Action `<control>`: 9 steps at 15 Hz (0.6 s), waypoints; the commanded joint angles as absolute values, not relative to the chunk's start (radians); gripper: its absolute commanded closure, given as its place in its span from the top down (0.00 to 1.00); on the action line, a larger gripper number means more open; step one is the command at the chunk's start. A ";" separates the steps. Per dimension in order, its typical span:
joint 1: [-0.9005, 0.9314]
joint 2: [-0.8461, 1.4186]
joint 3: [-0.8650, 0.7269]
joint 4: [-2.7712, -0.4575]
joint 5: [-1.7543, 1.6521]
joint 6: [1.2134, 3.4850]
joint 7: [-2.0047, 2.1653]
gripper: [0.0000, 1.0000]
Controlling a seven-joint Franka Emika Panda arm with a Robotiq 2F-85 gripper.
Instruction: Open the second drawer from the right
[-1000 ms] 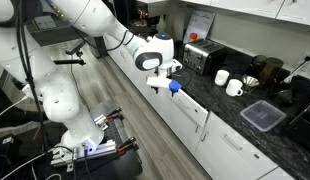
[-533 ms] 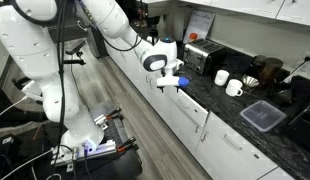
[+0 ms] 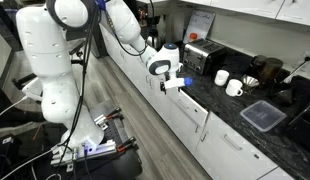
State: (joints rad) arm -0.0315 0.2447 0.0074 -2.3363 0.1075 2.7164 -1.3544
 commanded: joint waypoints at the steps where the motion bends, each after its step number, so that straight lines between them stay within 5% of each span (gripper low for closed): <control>1: -0.088 0.307 0.063 -2.299 0.094 2.750 -1.431 1.00; 9: -0.098 0.364 0.070 -2.309 -0.017 2.885 -1.426 1.00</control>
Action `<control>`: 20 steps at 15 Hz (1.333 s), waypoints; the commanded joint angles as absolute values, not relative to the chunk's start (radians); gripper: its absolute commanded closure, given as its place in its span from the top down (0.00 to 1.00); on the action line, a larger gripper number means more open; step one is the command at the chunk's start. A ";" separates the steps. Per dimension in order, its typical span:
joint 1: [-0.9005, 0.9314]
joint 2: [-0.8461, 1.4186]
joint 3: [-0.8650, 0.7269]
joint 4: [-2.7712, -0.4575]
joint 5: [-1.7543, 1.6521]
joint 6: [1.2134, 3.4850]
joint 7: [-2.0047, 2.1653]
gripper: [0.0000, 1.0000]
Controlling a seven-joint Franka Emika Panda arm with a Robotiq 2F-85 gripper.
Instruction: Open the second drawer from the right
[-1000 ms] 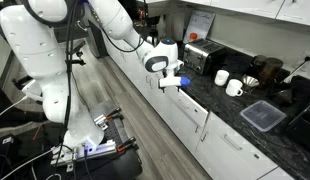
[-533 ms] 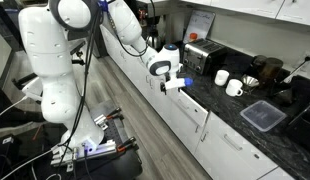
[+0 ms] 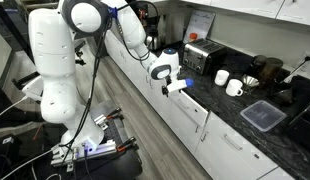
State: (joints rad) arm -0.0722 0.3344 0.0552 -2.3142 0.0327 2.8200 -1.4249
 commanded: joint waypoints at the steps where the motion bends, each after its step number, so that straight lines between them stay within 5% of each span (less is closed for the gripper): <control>1: -0.097 0.369 0.068 -2.311 -0.036 2.905 -1.421 1.00; 20: -0.051 0.465 -0.039 -2.281 -0.372 3.111 -1.252 1.00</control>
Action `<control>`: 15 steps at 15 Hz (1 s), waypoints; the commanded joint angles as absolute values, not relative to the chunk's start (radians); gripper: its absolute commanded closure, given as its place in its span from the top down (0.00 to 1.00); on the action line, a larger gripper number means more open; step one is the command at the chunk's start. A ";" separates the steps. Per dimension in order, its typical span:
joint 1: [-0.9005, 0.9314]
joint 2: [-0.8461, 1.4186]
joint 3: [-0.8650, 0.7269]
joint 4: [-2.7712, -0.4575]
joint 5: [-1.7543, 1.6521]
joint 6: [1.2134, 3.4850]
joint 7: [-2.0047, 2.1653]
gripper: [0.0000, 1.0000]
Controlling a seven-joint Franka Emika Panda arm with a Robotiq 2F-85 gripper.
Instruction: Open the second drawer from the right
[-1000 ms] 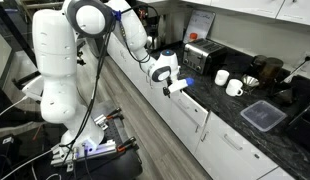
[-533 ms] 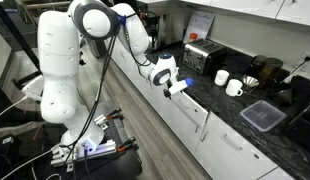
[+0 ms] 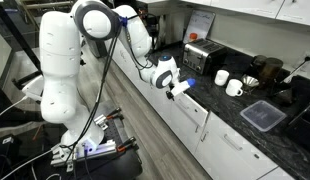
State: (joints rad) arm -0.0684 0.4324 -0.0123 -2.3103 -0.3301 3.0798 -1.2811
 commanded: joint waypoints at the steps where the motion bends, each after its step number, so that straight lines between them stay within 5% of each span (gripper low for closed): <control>1: -0.051 0.468 -0.040 -2.277 -0.378 3.112 -1.248 1.00; 15: -0.073 0.483 -0.012 -2.261 -0.382 3.083 -1.246 1.00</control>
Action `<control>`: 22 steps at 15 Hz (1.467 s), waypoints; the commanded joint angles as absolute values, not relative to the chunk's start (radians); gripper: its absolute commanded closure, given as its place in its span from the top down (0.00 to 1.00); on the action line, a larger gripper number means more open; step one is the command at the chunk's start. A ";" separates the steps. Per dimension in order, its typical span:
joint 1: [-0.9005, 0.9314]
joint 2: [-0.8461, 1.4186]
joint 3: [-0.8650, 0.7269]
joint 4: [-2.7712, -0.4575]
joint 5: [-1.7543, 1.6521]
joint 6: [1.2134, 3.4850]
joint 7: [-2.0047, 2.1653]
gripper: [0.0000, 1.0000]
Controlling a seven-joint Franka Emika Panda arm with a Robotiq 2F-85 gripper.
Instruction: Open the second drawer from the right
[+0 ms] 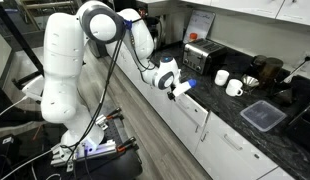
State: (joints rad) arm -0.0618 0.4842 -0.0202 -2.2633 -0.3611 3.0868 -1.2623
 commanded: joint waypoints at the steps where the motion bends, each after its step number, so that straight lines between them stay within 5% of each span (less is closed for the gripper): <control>1: -0.073 0.483 -0.012 -2.261 -0.382 3.083 -1.246 1.00; 22: -0.041 0.628 -0.061 -2.133 -0.450 3.181 -1.255 1.00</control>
